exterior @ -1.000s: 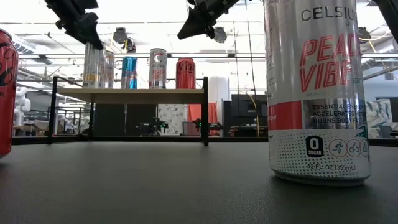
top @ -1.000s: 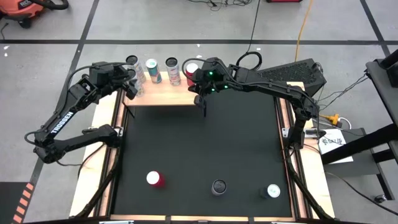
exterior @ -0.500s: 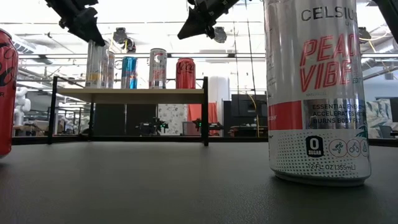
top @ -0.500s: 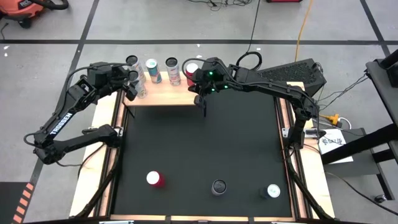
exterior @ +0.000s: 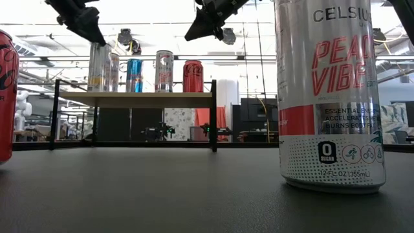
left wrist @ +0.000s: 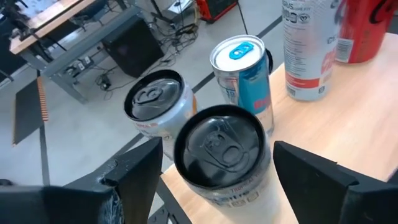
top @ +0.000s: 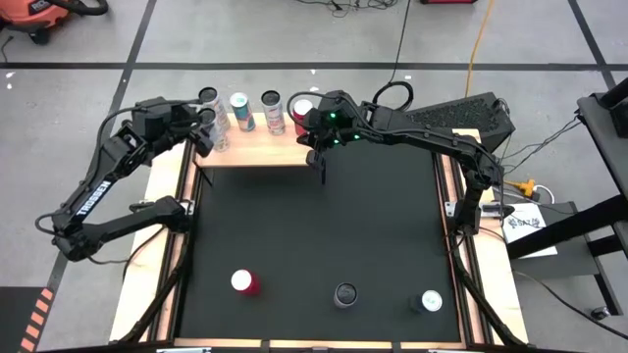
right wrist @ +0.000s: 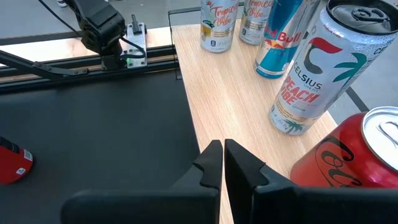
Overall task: Place canned beverage on shelf
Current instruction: Put the white yellow soda can on the shelf aligned with the white yellow soda can
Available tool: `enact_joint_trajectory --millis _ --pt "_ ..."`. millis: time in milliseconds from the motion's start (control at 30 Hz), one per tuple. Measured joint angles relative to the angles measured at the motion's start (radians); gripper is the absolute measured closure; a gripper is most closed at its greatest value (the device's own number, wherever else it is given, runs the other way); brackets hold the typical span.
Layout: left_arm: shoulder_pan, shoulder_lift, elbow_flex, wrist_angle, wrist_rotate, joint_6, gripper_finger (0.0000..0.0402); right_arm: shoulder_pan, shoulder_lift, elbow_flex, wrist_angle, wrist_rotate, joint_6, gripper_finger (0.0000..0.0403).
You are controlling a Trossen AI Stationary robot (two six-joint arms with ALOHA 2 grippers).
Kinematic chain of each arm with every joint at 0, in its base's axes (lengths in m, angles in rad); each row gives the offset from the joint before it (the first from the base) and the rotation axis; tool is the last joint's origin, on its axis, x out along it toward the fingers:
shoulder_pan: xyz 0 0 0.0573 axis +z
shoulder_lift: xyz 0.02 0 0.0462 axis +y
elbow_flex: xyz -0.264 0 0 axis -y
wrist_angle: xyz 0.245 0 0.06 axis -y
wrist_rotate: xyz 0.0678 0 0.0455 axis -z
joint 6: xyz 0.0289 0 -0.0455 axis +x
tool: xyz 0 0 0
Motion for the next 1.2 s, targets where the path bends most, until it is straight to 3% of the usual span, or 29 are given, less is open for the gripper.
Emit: enact_joint_trajectory --millis 633,1200 --pt "-0.001 -0.063 0.0 0.056 0.21 -0.079 0.01 0.0 0.0 0.0 0.0 0.0 0.0 0.0403" --pt "-0.001 -0.039 0.0 0.024 0.216 -0.13 0.01 0.0 0.0 0.0 0.0 0.0 0.0 0.0403"
